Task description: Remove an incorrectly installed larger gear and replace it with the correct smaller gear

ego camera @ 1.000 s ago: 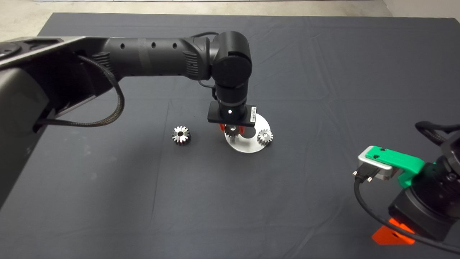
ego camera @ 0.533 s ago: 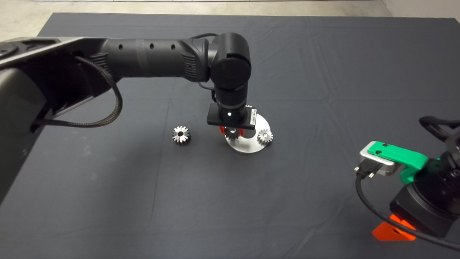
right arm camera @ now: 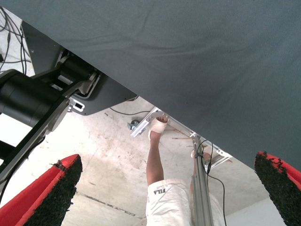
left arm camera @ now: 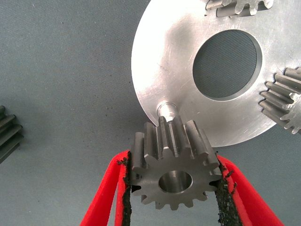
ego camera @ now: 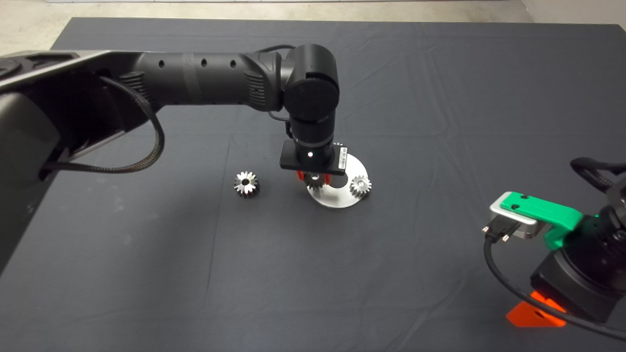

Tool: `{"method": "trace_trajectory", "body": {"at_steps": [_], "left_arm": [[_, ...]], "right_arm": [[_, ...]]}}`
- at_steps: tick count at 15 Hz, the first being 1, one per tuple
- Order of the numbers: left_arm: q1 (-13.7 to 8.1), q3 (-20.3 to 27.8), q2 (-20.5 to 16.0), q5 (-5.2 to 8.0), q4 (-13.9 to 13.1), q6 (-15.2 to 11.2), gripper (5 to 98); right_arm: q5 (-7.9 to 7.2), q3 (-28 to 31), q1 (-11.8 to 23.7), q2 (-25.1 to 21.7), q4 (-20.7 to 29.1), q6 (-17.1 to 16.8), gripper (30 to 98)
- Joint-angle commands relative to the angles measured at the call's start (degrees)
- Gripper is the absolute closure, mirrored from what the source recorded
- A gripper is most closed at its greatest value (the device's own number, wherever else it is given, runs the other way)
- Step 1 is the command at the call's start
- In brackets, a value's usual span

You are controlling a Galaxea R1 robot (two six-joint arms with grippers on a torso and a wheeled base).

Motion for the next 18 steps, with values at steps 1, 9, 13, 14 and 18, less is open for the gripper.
{"method": "trace_trajectory", "body": {"at_steps": [1,9,13,14,18], "left_arm": [[-0.95,-0.23,0.28,0.34,-0.27,0.19,68.3],[-0.68,-1.99,0.57,0.16,-0.19,0.45,68.3],[-0.07,-1.99,0.66,0.24,-0.19,0.45,68.3],[0.02,-1.9,0.66,0.16,-0.19,0.45,68.3],[0.11,-1.9,0.66,0.21,-0.19,0.45,68.3]], "right_arm": [[-5.16,0.17,1.53,0.3,1.52,0.29,31.6],[-5.16,0.17,1.53,0.56,1.52,0.29,31.6],[-5.16,0.17,1.53,0.48,1.52,0.29,31.6],[-5.16,0.17,1.53,0.53,1.52,0.29,31.6],[-5.08,0.17,1.56,0.48,1.52,0.29,31.6]]}}
